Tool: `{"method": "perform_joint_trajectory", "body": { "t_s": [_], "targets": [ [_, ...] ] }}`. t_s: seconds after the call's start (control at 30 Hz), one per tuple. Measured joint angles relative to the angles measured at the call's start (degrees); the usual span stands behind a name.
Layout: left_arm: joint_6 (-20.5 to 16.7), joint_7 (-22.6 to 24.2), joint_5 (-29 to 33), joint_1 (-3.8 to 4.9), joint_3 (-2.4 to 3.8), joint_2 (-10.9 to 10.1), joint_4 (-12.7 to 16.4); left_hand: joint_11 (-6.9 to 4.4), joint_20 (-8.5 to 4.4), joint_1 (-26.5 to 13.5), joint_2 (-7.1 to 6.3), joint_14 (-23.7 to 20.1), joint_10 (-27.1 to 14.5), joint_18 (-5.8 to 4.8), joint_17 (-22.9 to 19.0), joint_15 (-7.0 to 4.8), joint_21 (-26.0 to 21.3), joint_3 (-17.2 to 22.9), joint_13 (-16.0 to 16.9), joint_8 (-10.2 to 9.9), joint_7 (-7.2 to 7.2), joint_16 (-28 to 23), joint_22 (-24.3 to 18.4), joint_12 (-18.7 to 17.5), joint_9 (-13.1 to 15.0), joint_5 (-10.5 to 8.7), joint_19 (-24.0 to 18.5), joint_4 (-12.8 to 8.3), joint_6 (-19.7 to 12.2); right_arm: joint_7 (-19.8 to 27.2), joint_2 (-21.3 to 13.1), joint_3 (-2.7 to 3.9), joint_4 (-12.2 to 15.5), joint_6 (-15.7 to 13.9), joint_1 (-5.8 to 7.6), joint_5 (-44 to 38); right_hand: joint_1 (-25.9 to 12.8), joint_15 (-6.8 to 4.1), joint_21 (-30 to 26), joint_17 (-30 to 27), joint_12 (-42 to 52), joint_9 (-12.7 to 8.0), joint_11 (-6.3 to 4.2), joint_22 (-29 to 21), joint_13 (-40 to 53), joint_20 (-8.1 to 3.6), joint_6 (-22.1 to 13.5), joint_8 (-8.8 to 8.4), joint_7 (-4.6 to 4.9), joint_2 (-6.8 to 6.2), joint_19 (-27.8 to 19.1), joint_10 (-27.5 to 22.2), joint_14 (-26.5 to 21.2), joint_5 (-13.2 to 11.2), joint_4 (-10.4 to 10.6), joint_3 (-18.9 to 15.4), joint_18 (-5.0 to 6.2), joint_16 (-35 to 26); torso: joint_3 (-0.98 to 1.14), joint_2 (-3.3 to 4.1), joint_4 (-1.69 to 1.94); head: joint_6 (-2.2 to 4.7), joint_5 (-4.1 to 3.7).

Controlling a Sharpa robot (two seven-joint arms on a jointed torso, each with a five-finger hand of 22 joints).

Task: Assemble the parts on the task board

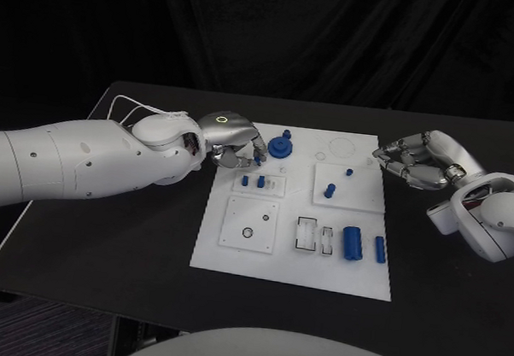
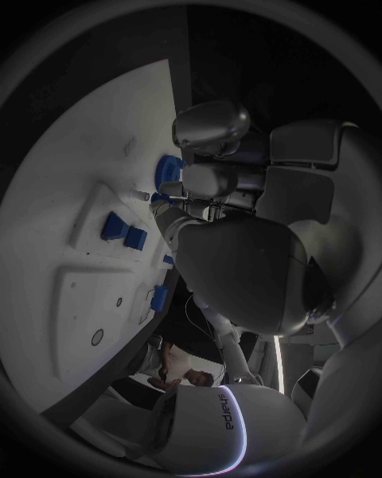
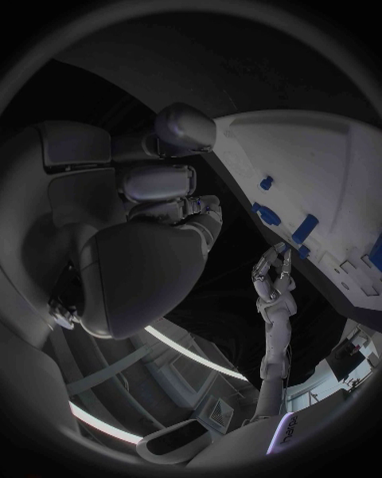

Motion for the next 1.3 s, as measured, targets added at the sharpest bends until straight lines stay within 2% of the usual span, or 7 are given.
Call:
{"method": "perform_joint_trajectory", "body": {
  "t_s": [0.37,1.3],
  "targets": [
    [0.82,-0.38,-0.01,-0.58,0.0,1.2,-1.65,0.0,0.0,0.0,0.0,-0.19,0.0,0.0,-0.15,0.19,0.0,0.0,0.01,0.0,0.0,0.0,-0.01,-0.02,-0.05,-0.07,0.0,0.0,0.0,-0.04,0.07,0.0,-0.06,0.13,-0.01,0.0,0.0,0.0,0.0,0.0,0.0,0.04,-0.2,-0.01,0.0,0.0,0.0,0.0,0.0,0.0,0.0,-0.2,0.0,0.0,-0.16,0.16,0.0,-0.22,0.02,0.02,-0.05,0.0,-0.1],
    [0.93,-0.54,0.03,-0.83,0.13,2.6,-3.53,0.04,0.0,0.0,0.0,-0.19,-0.04,0.0,-0.43,0.19,-0.45,-0.31,0.01,0.0,0.21,-0.21,-0.02,-0.2,-0.12,-0.43,0.0,0.0,0.21,-0.2,0.27,0.0,-0.2,0.37,-0.14,0.0,0.0,0.0,-0.25,0.0,0.0,0.08,-0.2,-0.02,-0.04,0.21,0.0,0.0,0.0,0.0,-0.21,-0.2,0.0,0.0,-0.31,0.31,0.0,-0.22,-0.03,0.02,0.01,0.0,-0.08]
  ]
}}
